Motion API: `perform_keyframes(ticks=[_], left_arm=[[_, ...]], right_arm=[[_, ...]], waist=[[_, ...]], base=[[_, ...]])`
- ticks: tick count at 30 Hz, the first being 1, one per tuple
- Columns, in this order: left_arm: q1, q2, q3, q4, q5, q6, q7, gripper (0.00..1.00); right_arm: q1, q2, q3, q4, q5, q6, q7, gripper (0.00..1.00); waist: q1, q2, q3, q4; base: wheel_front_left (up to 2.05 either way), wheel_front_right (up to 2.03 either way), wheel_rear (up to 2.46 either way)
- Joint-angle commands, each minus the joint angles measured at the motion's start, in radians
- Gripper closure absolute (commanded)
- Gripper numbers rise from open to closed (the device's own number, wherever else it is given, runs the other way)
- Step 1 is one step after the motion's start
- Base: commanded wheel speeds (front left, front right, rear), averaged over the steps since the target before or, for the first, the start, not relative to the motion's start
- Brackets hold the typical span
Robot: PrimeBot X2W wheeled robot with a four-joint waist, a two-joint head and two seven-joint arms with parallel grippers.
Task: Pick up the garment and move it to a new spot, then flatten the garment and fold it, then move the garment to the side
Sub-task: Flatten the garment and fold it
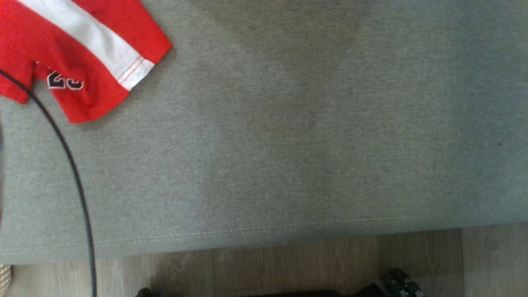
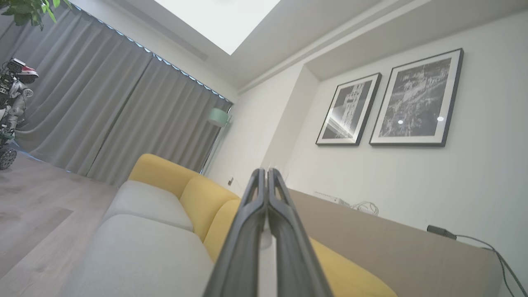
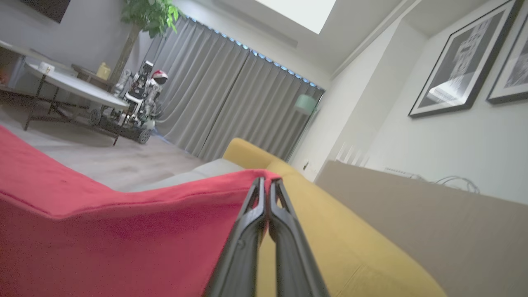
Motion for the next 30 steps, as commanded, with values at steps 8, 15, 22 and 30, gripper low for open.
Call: perform_keyframes(ticks=[8,15,22,30], left_arm=[[0.148,0.061,-0.174,-0.007,0.016,-0.042,0.053,1.00],[0.429,0.216,-0.386,-0.117,-0.013,-0.043,0.091,1.00],[0.670,0.358,-0.522,-0.199,-0.070,-0.043,0.151,1.00],[0.913,0.499,-0.661,-0.353,-0.157,-0.043,0.286,1.00]], right_arm=[[0.194,0.040,0.025,0.150,-0.008,0.000,-0.006,1.00],[0.388,0.091,0.181,0.286,0.150,0.000,-0.006,1.00],[0.561,0.091,0.383,0.356,0.322,0.000,0.015,1.00],[0.763,0.002,0.646,0.304,0.605,0.000,0.243,1.00]], waist=[[-0.0002,0.0001,-0.018,0.024],[-0.0002,0.0001,-0.135,0.018],[-0.0002,0.0001,-0.269,0.009],[-0.0002,0.0001,-0.419,0.007]], base=[[0.00,0.00,0.00],[0.00,0.00,0.00],[0.00,0.00,0.00],[0.00,0.00,0.00]])
